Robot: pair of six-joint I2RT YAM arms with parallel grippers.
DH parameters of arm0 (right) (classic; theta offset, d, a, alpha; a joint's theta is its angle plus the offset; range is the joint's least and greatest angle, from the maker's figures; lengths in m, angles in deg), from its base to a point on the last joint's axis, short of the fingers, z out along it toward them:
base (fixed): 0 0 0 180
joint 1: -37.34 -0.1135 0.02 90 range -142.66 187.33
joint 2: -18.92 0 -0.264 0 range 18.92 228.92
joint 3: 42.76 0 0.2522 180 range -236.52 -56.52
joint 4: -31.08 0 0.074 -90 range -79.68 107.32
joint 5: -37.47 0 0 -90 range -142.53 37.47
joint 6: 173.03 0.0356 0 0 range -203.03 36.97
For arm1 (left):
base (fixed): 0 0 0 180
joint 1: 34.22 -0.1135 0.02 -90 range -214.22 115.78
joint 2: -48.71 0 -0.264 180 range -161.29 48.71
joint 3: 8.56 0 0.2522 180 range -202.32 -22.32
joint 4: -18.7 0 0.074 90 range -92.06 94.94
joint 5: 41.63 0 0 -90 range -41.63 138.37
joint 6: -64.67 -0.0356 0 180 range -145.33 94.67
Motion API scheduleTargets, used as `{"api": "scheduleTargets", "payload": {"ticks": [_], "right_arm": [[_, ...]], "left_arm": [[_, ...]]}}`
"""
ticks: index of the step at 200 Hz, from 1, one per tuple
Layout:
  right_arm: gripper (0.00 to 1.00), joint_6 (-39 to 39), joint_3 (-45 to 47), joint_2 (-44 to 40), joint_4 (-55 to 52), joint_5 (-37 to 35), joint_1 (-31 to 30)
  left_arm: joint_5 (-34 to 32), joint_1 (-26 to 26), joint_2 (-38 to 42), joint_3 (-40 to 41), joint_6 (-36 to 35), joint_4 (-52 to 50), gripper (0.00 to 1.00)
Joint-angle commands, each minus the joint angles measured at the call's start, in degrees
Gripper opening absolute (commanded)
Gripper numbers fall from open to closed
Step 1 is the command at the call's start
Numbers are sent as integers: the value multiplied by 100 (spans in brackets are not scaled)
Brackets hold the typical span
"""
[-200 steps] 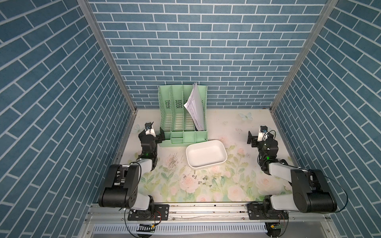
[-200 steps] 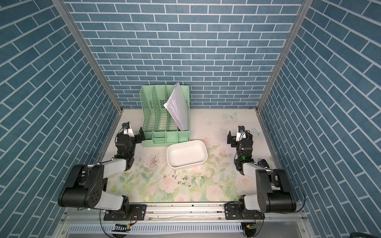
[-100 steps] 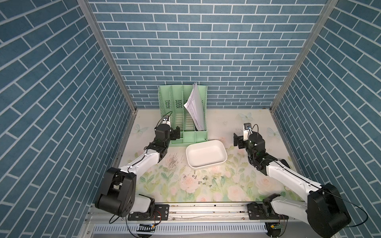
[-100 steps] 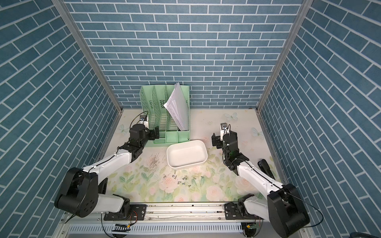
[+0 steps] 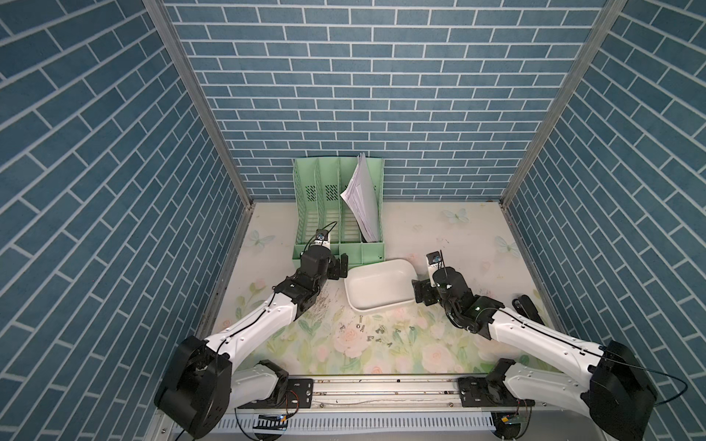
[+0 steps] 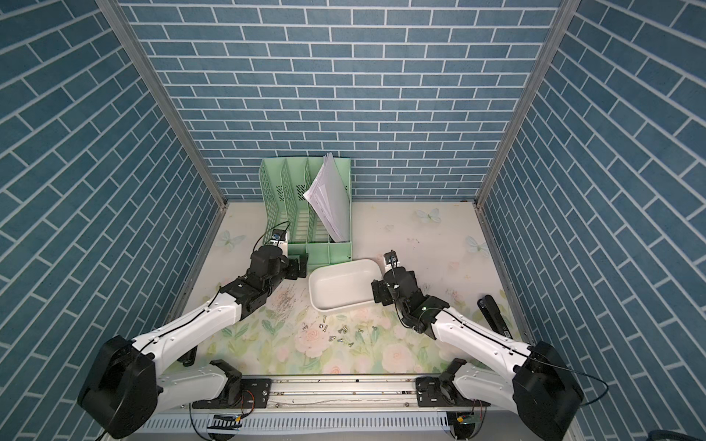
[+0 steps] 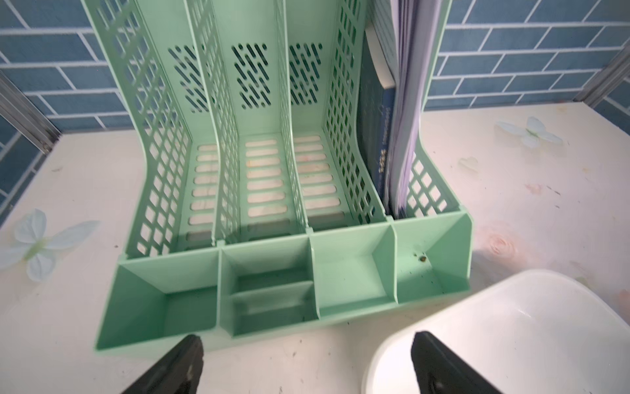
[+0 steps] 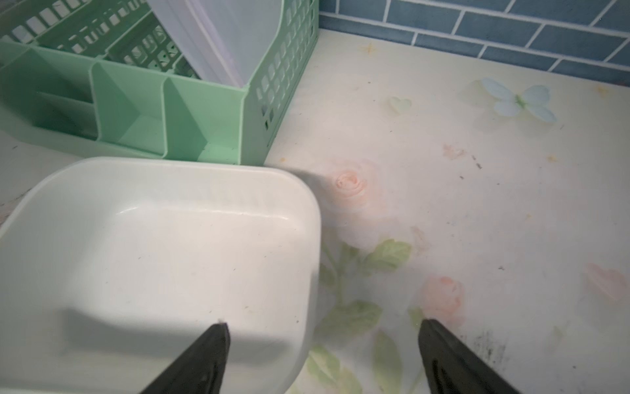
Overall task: Put the screws on the desktop into the storage box
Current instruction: Pick up the screw from the center of the board.
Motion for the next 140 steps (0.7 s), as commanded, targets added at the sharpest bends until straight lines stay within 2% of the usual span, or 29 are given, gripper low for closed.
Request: {"api": "scheduleTargets", "payload": {"ticks": [1,51,86,140], "right_arm": [[89,645,100,-58,-398,-12,-341],[82,1252,346,35,-417,282,-944],[76,1637,572,103,-406,374,-1194],[60,1923,914,71,-427,640,-1372]], "left_arm": [[60,268,185,185,383,-491,100],[237,547,555,370,992,-1080,100],[398,634,524,265,1320,-1620,100],[976,714,674,209,1508,-2325,100]]}}
